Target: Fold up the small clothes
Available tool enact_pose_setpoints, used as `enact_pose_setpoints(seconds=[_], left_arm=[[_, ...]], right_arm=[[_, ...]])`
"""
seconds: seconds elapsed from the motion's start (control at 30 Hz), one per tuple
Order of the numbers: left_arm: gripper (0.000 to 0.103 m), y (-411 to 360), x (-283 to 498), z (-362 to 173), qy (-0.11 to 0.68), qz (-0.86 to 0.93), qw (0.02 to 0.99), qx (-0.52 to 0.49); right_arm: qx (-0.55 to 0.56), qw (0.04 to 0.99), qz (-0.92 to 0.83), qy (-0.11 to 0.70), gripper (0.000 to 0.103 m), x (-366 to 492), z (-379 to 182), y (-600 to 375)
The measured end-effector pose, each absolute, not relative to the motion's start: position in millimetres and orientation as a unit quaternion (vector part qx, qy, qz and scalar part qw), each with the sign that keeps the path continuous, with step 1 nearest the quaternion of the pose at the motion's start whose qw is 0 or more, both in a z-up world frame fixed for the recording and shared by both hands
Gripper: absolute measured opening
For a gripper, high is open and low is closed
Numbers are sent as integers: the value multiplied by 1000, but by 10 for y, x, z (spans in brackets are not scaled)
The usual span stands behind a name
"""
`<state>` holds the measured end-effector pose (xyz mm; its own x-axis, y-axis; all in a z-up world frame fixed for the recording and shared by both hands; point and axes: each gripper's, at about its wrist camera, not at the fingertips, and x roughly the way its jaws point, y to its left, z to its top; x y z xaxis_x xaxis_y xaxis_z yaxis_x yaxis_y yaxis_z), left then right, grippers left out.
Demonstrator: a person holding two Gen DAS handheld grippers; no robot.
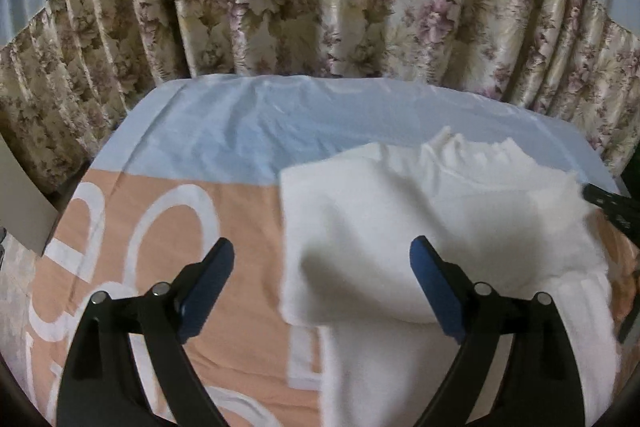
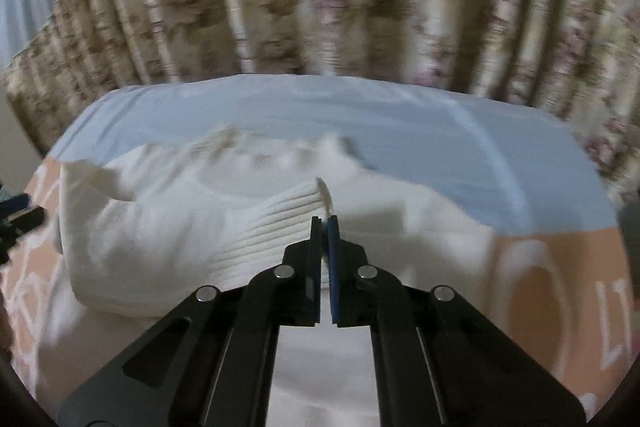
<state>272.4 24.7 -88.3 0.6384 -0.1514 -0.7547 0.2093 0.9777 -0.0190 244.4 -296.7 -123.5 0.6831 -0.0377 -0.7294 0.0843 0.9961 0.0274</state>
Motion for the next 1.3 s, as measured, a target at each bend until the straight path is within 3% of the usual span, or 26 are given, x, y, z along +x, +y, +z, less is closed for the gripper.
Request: enact_pose_setpoints(seconds=[0.3, 0.33, 0.4, 0.43, 0.47, 0.5, 0.57, 0.63, 0.77, 0.9, 0.93, 0.97, 1.07, 1.3], left_arm=[[88, 17, 3123, -1164, 459, -124, 877, 64], [83, -42, 3171, -1199, 464, -123, 874, 74], [47, -148, 3251, -1290, 478, -120, 865, 96], [45, -176, 3282, -1324, 479, -114, 864, 105], [37, -185, 3296, -1323, 477, -112, 865, 108], [22, -189, 3309, -1320, 474, -109, 866, 115], [16, -151, 3350, -1329, 475, -105, 866, 116], [12, -103, 3381, -1338, 476, -106, 867, 103], [11, -37, 3371, -1352, 477, -100, 868, 98], [15, -20, 3326, -1361, 472, -95, 870, 108], [15, -2, 3324, -1350, 472, -93, 871, 103], [18, 13, 3312, -1335, 471, -93, 872, 97], [54, 46, 3256, -1222, 453, -90, 883, 86], [58, -63, 3187, -1172, 442, -104, 884, 112]], right_arm=[[50, 894, -87, 437, 3, 2195, -1547, -3530], [43, 894, -87, 437, 3, 2186, -1565, -3504], [45, 895, -86, 436, 6, 2168, -1569, -3486], [53, 895, -81, 435, 7, 2162, -1550, -3491], [60, 896, -77, 432, 16, 2153, -1528, -3507], [65, 897, -75, 431, 22, 2148, -1509, -3520], [76, 898, -76, 426, 40, 2132, -1457, -3560], [89, 894, -75, 433, 41, 2142, -1447, -3607], [96, 884, -54, 455, 37, 2211, -1545, -3551], [53, 889, -40, 452, 14, 2236, -1543, -3334], [40, 890, -38, 453, 4, 2247, -1534, -3285], [39, 893, -37, 447, 4, 2246, -1505, -3271], [48, 908, -55, 413, 4, 2175, -1345, -3365], [78, 904, -102, 407, 3, 1947, -1272, -3669]])
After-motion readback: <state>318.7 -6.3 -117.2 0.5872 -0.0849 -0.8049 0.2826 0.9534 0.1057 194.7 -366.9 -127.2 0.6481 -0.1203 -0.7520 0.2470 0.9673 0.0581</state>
